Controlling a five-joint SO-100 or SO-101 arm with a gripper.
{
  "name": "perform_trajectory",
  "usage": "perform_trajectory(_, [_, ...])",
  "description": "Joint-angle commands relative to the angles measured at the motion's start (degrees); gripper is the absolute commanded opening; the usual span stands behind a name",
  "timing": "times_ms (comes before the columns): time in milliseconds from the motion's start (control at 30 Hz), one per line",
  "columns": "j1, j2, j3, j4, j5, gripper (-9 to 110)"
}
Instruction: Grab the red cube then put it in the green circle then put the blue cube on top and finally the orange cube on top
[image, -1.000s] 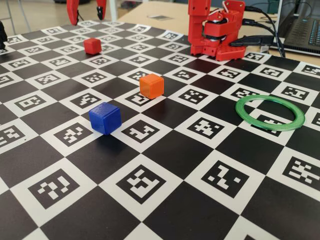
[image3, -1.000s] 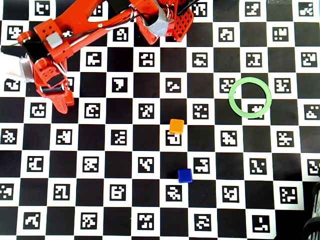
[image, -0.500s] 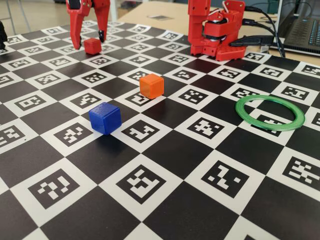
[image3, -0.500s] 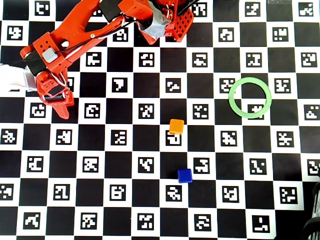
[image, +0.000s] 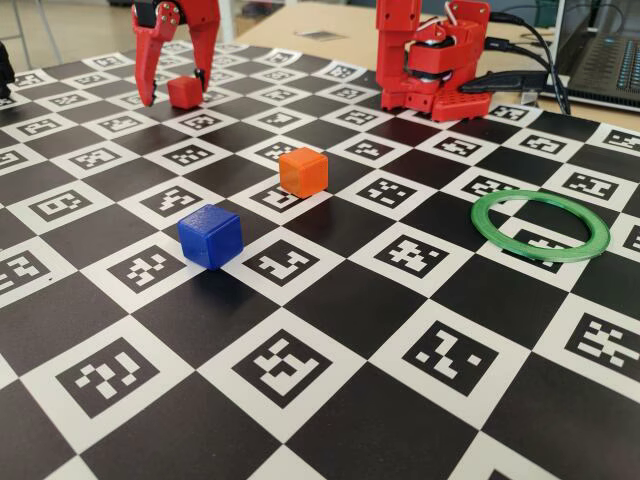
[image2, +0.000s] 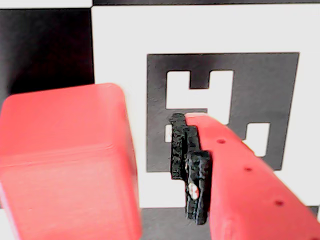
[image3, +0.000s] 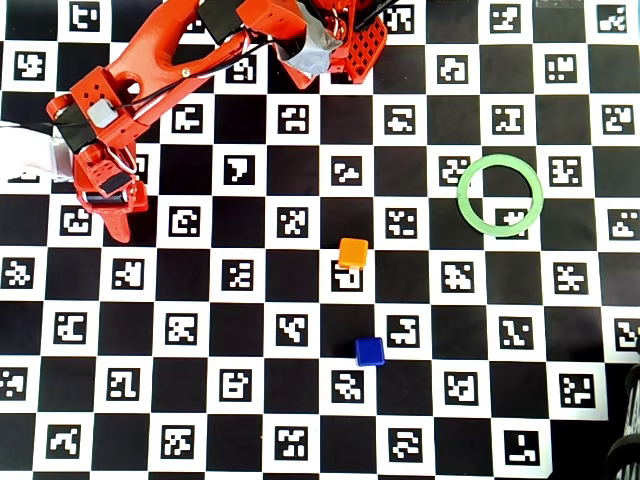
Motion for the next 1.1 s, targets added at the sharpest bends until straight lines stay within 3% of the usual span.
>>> perform_trajectory(0, [-0.9,1.7,-0.4,-0.4,0.2,41])
perform_trajectory(967, [-1.8,1.8,0.2,-1.1,-6.3,41])
perform_trajectory(1067, [-1.8,1.8,0.4,-1.1,-6.4,36])
